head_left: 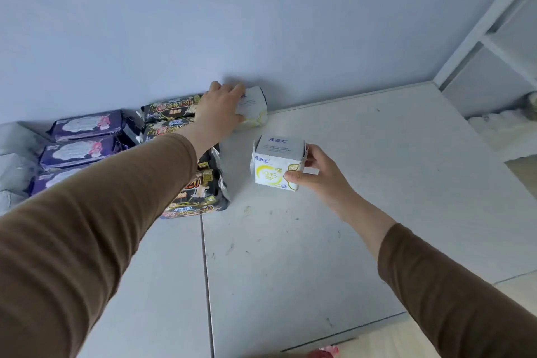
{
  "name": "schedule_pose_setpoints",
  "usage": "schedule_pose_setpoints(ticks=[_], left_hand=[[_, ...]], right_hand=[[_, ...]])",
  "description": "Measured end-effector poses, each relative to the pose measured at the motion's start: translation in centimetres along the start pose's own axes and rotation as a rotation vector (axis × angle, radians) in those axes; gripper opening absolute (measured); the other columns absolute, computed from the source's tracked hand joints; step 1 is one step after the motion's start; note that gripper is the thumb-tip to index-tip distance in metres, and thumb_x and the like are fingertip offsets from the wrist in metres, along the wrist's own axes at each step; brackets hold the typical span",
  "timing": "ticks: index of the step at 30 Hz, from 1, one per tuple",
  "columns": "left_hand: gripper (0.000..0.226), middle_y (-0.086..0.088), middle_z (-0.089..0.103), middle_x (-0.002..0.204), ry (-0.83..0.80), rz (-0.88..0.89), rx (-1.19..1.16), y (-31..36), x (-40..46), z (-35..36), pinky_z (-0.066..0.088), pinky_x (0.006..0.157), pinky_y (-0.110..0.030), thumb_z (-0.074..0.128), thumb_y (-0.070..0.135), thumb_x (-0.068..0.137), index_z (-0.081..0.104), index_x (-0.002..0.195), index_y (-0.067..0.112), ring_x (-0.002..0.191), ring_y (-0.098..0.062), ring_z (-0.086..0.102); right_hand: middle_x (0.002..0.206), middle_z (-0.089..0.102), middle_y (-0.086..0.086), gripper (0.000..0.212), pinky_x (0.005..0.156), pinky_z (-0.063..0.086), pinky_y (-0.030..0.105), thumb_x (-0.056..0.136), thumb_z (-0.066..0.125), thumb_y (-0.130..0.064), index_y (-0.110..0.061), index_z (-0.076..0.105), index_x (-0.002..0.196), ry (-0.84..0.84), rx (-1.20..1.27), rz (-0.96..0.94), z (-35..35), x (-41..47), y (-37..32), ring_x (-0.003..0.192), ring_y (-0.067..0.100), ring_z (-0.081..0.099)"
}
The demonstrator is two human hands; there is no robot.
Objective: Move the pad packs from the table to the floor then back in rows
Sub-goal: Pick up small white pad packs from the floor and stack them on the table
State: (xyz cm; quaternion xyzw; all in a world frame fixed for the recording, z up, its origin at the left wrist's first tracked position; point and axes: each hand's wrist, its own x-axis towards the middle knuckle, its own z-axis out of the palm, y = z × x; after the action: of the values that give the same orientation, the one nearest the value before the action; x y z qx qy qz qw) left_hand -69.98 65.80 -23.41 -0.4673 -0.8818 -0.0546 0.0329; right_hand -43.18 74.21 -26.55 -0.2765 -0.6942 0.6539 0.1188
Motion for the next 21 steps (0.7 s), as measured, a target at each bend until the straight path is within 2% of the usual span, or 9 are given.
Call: schedule_pose_setpoints(ticks=[2,5,8,11,14,15,17,19,21], left_hand=[[0.048,-0.012,0.051,0.122,-0.002,-0.029,-0.031,-0.4,0.2,0.4,0.045,0.081,-0.043,0.071,0.029,0.082,0.052,0.124,0.018,0.113,-0.034,0.043],[0.057,-0.012,0.044,0.125,-0.03,-0.019,-0.02,-0.9,0.6,-0.1,0.044,0.093,-0.045,0.071,0.036,0.081,0.054,0.133,0.023,0.117,-0.033,0.04],[0.069,-0.011,0.046,0.131,-0.104,0.006,0.015,-1.8,0.5,-1.3,0.036,0.102,-0.045,0.071,0.044,0.082,0.045,0.144,0.028,0.124,-0.034,0.036],[0.074,-0.01,0.043,0.141,-0.071,-0.024,-0.094,-2.6,-0.7,-2.4,0.034,0.104,-0.048,0.071,0.036,0.083,0.038,0.147,0.024,0.131,-0.034,0.032],[0.063,-0.007,0.046,0.14,0.0,-0.047,-0.167,-2.8,-2.9,-3.3,0.035,0.105,-0.047,0.067,0.031,0.085,0.044,0.143,0.022,0.13,-0.032,0.033],[0.06,-0.007,0.048,0.137,0.016,-0.047,-0.175,-2.8,-3.7,-3.5,0.036,0.104,-0.045,0.066,0.031,0.085,0.046,0.141,0.022,0.128,-0.031,0.035],[0.057,-0.006,0.051,0.134,0.035,-0.045,-0.172,-2.7,-5.3,-3.6,0.036,0.104,-0.042,0.064,0.032,0.085,0.049,0.138,0.022,0.125,-0.03,0.037],[0.055,-0.006,0.052,0.132,0.048,-0.057,-0.152,-2.4,-6.9,-3.7,0.035,0.104,-0.04,0.063,0.034,0.086,0.049,0.137,0.022,0.124,-0.03,0.039],[0.054,-0.005,0.05,0.134,0.044,-0.087,-0.144,-1.9,-8.3,-3.8,0.034,0.106,-0.041,0.062,0.034,0.087,0.048,0.137,0.022,0.126,-0.029,0.038]], right_hand=[[0.121,0.066,-0.015,0.059,0.087,0.047,0.023,0.072,0.082,-0.026,-0.03,0.058,0.126,-0.008,-0.008,-0.005,0.3,1.0,-0.1,0.114,0.004,0.059],[0.125,0.065,-0.009,0.06,0.093,0.048,0.026,0.078,0.082,-0.011,-0.023,0.055,0.13,-0.034,-0.036,-0.021,0.6,2.9,-0.3,0.119,0.009,0.059],[0.124,0.065,-0.008,0.062,0.094,0.048,0.022,0.079,0.08,-0.007,-0.02,0.052,0.133,-0.08,-0.107,-0.047,1.0,5.1,-1.1,0.12,0.008,0.059],[0.129,0.063,-0.003,0.064,0.101,0.047,0.027,0.082,0.078,-0.005,-0.016,0.049,0.138,-0.137,-0.186,-0.08,1.3,7.6,-1.9,0.121,0.01,0.058],[0.136,0.059,0.002,0.066,0.105,0.042,0.027,0.084,0.074,-0.002,-0.012,0.045,0.143,-0.205,-0.298,-0.087,1.7,10.1,-2.5,0.125,0.015,0.056],[0.136,0.058,0.002,0.068,0.102,0.043,0.023,0.085,0.073,0.0,-0.012,0.043,0.145,-0.214,-0.327,-0.078,2.0,10.8,-2.6,0.124,0.018,0.055],[0.13,0.058,0.001,0.07,0.081,0.047,0.008,0.085,0.071,0.004,-0.01,0.041,0.147,-0.21,-0.348,-0.062,2.3,11.7,-2.6,0.116,0.019,0.056],[0.123,0.057,0.001,0.069,0.062,0.046,0.003,0.084,0.068,0.008,-0.009,0.042,0.145,-0.196,-0.348,-0.064,2.7,12.2,-2.2,0.108,0.02,0.057],[0.126,0.058,0.003,0.067,0.063,0.046,0.004,0.083,0.069,0.006,-0.01,0.043,0.143,-0.164,-0.381,-0.067,2.9,12.1,-2.0,0.111,0.022,0.057]])
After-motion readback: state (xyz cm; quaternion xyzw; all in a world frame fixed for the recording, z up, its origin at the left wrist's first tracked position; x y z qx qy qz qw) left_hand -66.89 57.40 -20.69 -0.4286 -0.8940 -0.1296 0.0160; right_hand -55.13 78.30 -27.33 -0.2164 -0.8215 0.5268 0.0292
